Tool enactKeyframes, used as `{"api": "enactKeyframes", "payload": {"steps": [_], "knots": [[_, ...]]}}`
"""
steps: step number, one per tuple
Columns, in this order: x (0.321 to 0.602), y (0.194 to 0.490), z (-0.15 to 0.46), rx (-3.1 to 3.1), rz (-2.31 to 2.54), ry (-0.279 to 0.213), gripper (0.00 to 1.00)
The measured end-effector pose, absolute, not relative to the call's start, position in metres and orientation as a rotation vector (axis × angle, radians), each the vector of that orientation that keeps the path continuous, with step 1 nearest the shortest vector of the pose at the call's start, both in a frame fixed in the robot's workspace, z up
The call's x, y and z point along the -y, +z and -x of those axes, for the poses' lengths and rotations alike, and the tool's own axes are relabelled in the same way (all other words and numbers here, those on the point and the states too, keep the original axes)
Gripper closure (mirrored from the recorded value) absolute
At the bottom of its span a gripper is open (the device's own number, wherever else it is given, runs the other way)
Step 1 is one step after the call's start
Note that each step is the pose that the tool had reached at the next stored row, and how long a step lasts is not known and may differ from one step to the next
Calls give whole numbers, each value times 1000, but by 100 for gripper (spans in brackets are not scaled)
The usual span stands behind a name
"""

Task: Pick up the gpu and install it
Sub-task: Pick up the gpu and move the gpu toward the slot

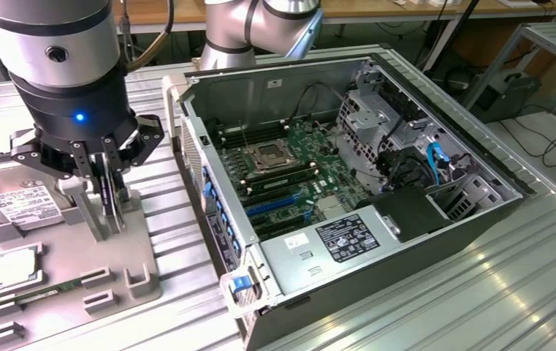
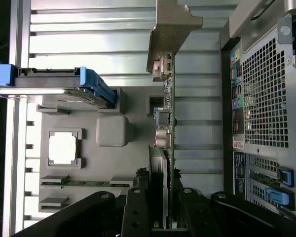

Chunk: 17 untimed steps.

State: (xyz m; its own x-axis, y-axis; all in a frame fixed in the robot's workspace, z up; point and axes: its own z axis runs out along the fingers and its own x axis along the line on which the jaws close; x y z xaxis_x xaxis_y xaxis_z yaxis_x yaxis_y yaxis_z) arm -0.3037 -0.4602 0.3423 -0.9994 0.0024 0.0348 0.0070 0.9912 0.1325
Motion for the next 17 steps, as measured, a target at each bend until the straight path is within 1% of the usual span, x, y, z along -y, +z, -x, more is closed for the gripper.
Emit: {"api": "enactKeyframes", "payload": {"steps": [17], "knots": [[460,363,303,3095,8,-218,73]]}}
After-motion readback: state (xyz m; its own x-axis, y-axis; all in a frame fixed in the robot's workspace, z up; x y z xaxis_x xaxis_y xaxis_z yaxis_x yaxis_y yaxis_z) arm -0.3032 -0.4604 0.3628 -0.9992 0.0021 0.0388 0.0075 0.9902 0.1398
